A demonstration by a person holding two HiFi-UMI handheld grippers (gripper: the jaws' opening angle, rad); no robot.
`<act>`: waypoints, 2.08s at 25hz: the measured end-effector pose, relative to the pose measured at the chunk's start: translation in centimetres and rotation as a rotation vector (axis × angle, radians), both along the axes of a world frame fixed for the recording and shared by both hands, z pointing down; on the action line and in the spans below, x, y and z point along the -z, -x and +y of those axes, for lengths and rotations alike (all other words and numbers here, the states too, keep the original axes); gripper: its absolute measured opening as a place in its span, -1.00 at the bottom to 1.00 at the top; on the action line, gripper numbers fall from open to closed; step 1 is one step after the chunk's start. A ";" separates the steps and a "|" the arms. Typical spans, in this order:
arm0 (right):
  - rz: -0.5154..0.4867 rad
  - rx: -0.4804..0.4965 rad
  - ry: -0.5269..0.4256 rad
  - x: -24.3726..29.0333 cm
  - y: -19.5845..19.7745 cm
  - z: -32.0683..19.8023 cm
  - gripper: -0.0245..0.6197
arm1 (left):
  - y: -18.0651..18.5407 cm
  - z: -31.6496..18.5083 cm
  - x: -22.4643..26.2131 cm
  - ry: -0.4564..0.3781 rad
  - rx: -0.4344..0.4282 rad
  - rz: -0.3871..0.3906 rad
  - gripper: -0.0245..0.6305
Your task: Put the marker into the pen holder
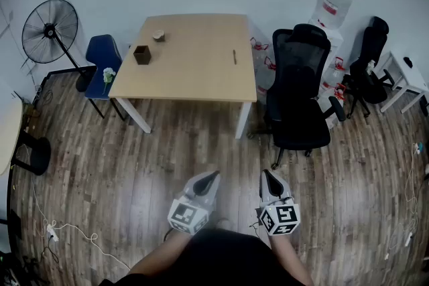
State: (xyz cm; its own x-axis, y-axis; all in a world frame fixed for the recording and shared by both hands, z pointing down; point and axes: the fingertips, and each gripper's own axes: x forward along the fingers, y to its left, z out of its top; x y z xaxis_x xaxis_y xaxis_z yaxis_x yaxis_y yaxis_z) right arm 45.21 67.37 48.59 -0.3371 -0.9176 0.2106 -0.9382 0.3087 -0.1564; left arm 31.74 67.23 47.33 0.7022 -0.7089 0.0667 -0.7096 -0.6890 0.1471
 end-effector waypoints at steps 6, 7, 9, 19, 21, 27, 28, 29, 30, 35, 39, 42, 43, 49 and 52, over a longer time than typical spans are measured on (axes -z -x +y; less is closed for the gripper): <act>-0.023 0.009 -0.047 1.1 -1.1 0.0 -0.92 | -0.7 -0.1 0.8 -0.014 0.025 -0.015 -0.92; -0.040 0.008 -0.054 1.1 -1.2 -0.1 -0.92 | -0.6 -0.2 0.9 -0.020 0.035 -0.015 -0.92; -0.076 0.015 -0.053 0.8 -1.1 -0.6 -0.92 | -0.3 -0.5 0.8 -0.029 0.048 -0.022 -0.92; -0.035 0.071 -0.032 -1.4 1.2 -5.8 -0.92 | 0.8 -6.3 -0.9 -0.039 0.069 -0.022 -0.92; -0.025 0.065 -0.015 -1.8 0.9 -7.4 -0.92 | 0.7 -8.5 -1.1 -0.040 0.065 -0.019 -0.92; 0.027 0.030 0.018 -2.0 0.5 -16.0 -0.92 | 1.6 -17.8 -0.5 -0.030 0.081 0.007 -0.92; 0.032 0.024 0.028 -2.0 0.5 -17.6 -0.92 | 1.9 -19.5 -0.7 -0.025 0.077 0.002 -0.92; 0.035 0.019 0.037 -2.0 0.6 -19.0 -0.92 | 2.2 -21.1 -1.0 -0.018 0.069 -0.002 -0.92; 0.038 0.016 0.046 -1.9 0.8 -20.5 -0.92 | 2.6 -22.7 -1.1 -0.010 0.062 -0.003 -0.92; 0.064 0.016 0.082 -1.9 2.6 -28.4 -0.92 | 5.2 -30.9 -1.3 0.015 0.067 0.008 -0.92; 0.099 0.032 0.088 -1.7 5.3 -34.2 -0.92 | 7.8 -36.7 -1.2 0.012 0.063 0.013 -0.92; 0.158 0.059 0.080 -1.5 7.3 -37.7 -0.92 | 9.2 -40.1 -1.4 0.023 0.067 0.025 -0.92; 0.166 0.063 0.078 -1.5 7.8 -38.8 -0.92 | 9.6 -41.2 -1.4 0.027 0.070 0.031 -0.92; 0.158 0.045 0.087 -1.6 10.1 -45.4 -0.92 | 11.8 -46.8 -1.3 0.037 0.066 0.071 -0.92; 0.152 0.033 0.092 -1.7 10.9 -47.8 -0.92 | 12.4 -48.7 -1.5 0.049 0.059 0.080 -0.92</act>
State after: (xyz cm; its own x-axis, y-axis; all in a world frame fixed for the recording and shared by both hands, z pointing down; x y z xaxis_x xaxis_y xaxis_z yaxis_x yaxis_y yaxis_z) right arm 34.36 19.56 50.24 -0.3249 -0.8811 0.3438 -0.9427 0.3310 -0.0426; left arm 19.39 18.48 48.81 0.6637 -0.7465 0.0479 -0.7335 -0.6370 0.2371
